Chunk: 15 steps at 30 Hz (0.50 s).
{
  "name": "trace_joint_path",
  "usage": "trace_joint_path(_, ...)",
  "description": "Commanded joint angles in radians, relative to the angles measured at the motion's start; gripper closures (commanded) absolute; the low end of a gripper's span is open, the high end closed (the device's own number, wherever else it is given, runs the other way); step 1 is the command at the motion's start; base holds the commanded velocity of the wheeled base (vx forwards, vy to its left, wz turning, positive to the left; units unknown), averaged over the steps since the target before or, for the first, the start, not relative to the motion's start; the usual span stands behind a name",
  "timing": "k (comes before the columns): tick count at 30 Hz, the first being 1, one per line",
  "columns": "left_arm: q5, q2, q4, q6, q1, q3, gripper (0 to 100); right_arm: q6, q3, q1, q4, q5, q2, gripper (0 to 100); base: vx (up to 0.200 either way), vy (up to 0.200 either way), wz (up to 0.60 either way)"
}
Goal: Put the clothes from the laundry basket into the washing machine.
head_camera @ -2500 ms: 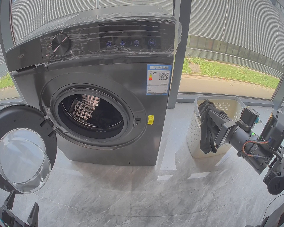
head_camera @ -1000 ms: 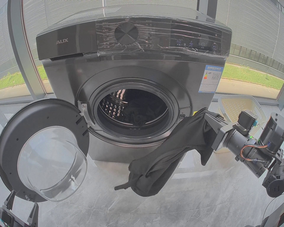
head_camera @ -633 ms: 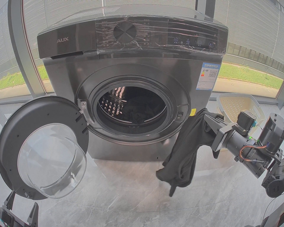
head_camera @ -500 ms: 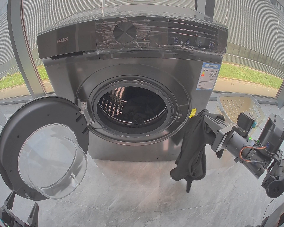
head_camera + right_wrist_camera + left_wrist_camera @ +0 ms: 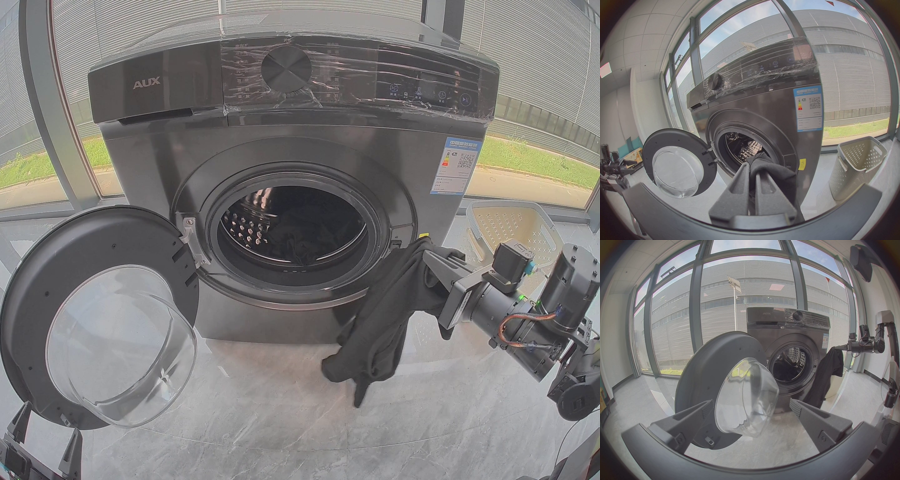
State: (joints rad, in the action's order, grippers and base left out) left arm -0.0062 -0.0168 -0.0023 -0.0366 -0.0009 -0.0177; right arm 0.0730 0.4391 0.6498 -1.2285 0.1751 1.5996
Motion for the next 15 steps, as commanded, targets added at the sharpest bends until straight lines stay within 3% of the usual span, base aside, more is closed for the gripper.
trace_joint_path(1,-0.003,0.017,-0.002,-0.006,0.001,0.016,0,-0.001,0.020,0.030,0.000,0.000,0.043,100,0.000,0.000,0.00)
trace_joint_path(5,-0.003,0.017,-0.004,0.004,0.001,0.016,0,0.001,0.070,0.034,-0.002,0.012,0.106,100,0.000,0.000,0.00)
trace_joint_path(11,-0.005,0.017,-0.005,-0.006,0.002,0.016,0,0.027,0.108,0.051,-0.003,0.017,0.138,100,0.000,0.000,0.00)
trace_joint_path(14,-0.040,0.017,-0.027,0.007,0.002,-0.001,0,0.059,0.131,0.068,-0.003,0.035,0.160,100,0.000,0.000,0.00)
trace_joint_path(15,-0.087,0.006,-0.057,0.024,0.005,-0.082,0,0.065,0.135,0.068,-0.003,0.041,0.171,100,0.000,0.000,0.00)
